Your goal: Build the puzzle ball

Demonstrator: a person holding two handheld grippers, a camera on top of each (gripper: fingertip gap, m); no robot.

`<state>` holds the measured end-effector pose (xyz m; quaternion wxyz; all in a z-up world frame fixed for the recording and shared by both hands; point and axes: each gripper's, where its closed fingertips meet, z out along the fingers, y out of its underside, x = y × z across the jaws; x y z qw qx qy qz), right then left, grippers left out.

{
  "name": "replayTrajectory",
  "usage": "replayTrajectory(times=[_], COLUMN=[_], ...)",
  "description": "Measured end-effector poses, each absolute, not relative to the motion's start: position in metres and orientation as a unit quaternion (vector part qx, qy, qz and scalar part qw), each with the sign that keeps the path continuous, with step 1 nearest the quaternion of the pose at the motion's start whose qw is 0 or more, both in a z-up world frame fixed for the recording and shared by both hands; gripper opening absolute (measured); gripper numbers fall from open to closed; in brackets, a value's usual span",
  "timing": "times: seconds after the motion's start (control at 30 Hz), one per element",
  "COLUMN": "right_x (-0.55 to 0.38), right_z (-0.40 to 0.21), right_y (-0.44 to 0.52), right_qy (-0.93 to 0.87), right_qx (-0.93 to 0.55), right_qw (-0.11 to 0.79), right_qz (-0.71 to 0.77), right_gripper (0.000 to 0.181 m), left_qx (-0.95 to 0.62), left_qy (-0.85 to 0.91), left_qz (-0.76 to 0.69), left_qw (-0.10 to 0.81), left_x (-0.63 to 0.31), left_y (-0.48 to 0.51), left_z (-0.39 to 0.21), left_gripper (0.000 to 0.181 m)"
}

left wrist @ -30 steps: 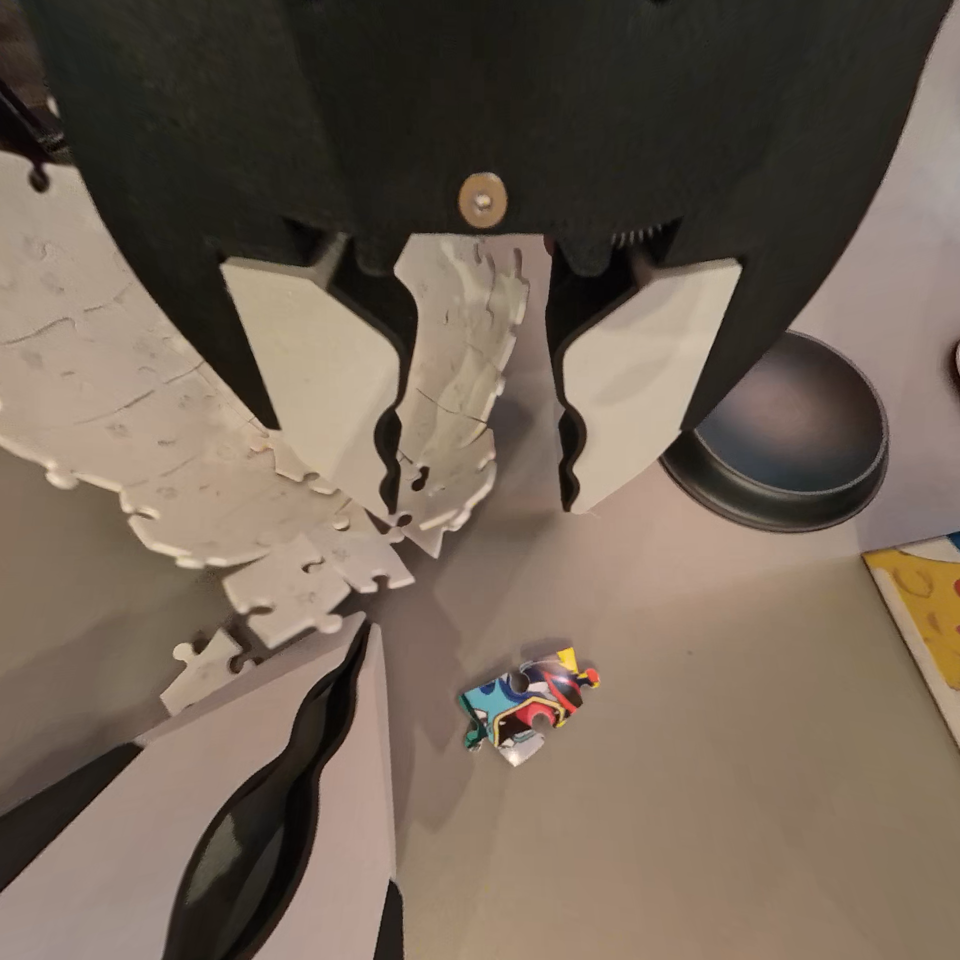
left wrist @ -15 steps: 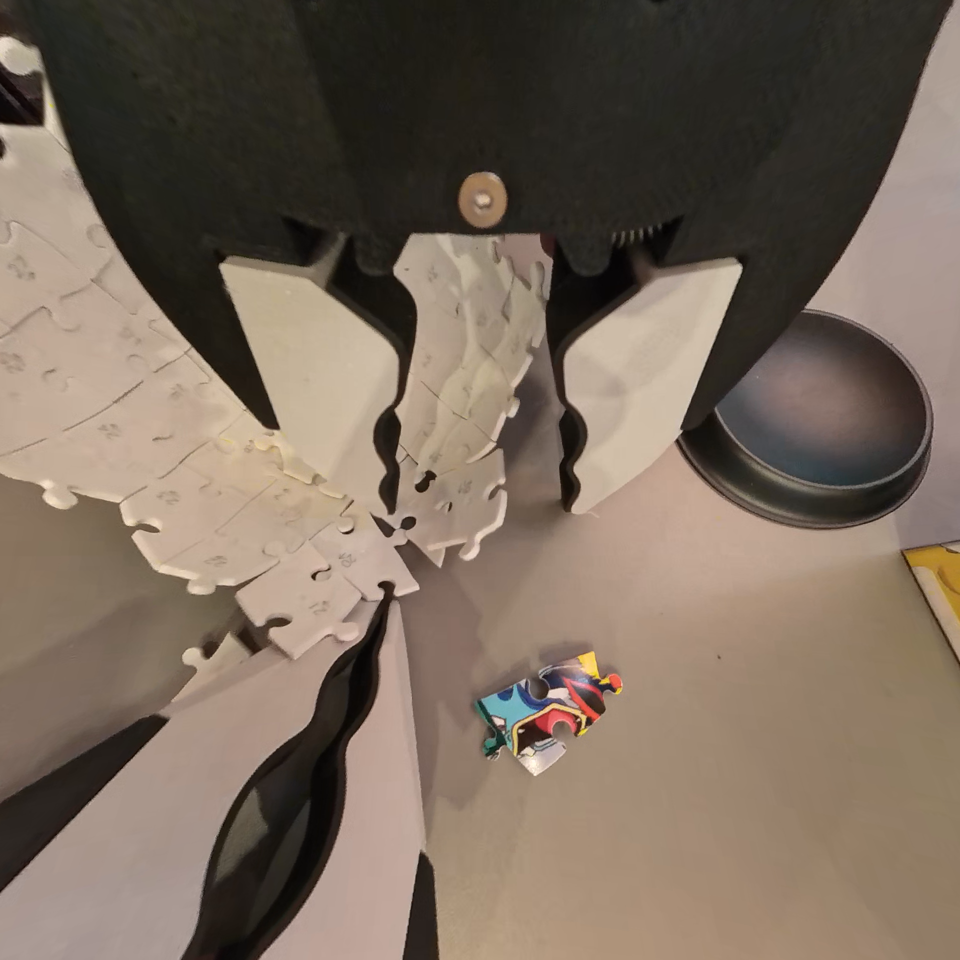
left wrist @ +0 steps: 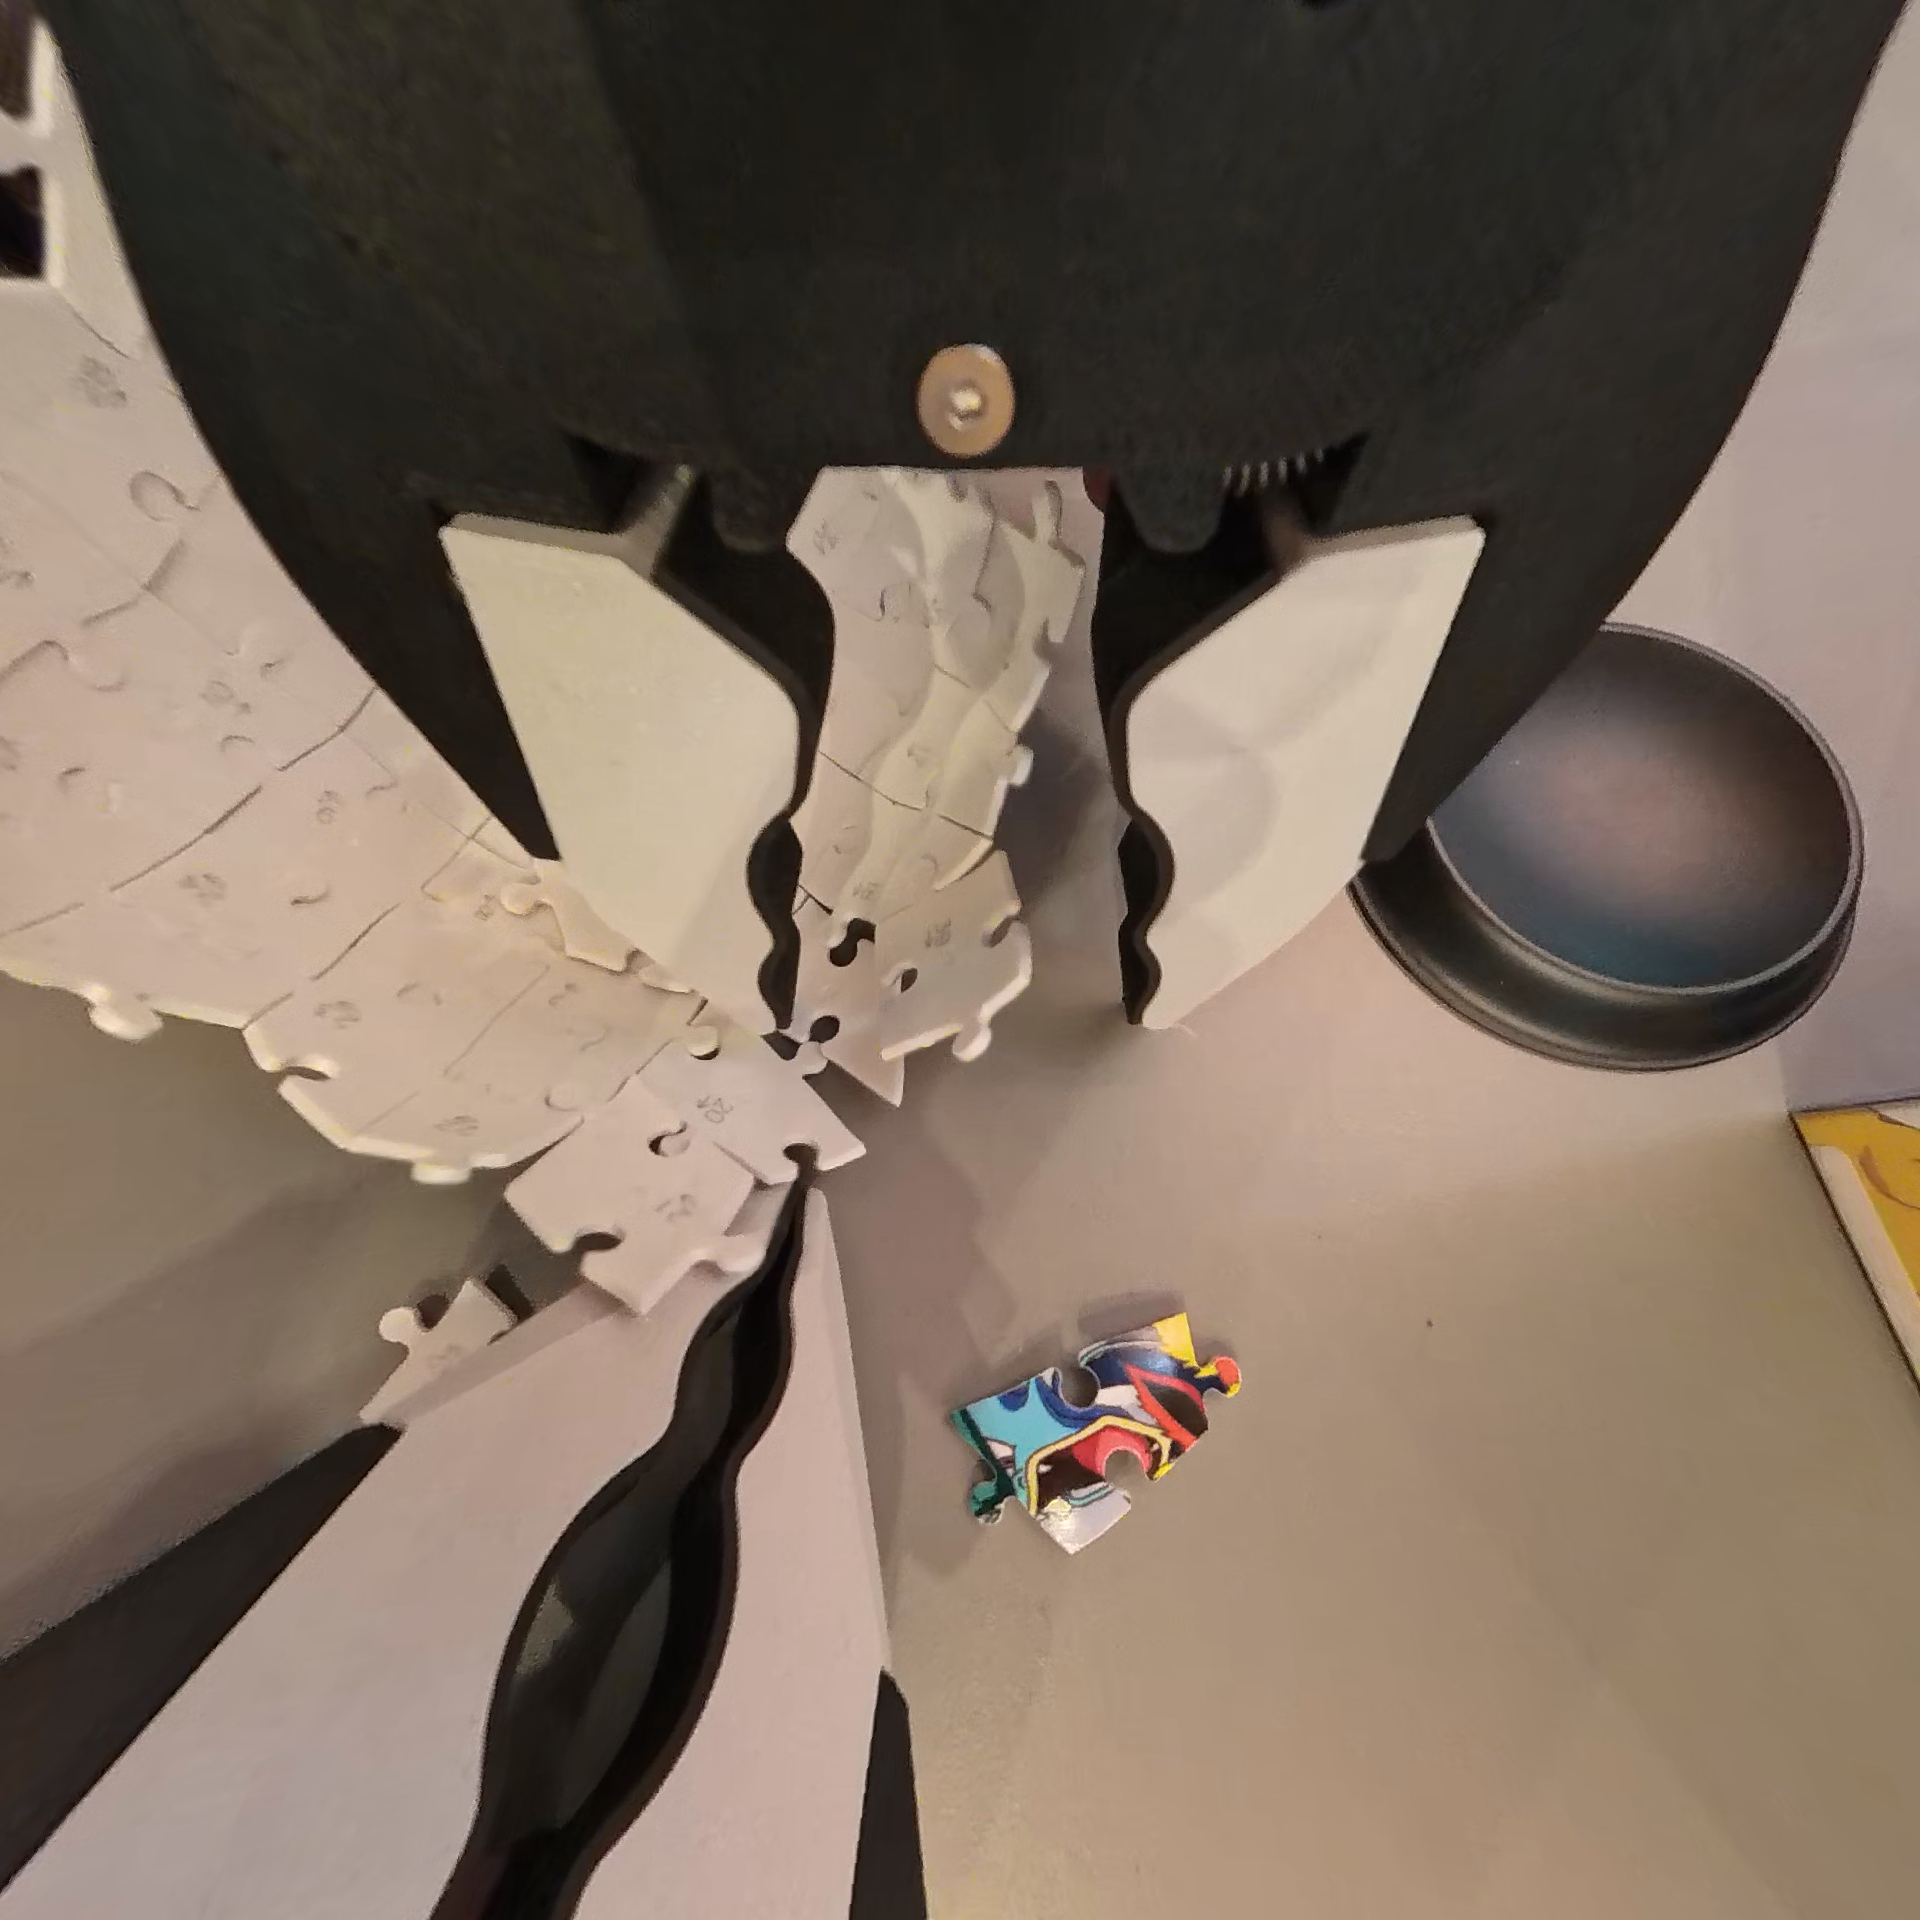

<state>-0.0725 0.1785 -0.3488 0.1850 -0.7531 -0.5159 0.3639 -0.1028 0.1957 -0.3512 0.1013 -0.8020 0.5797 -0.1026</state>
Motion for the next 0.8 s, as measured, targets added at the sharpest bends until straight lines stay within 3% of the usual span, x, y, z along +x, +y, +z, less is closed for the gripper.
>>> replayTrajectory(times=[0.8], right_x=[-0.077], right_z=[-0.347], right_y=[0.183], right_qy=[-0.515], right_qx=[-0.754], right_qw=[0.182], right_qz=[0.364], right_gripper=[0.000], left_qx=[-0.806], left_qy=[0.566], left_qz=[-0.117], left_qw=[0.126], left_x=[-0.112], left_y=[0.190], left_z=[-0.353], left_gripper=[0.051])
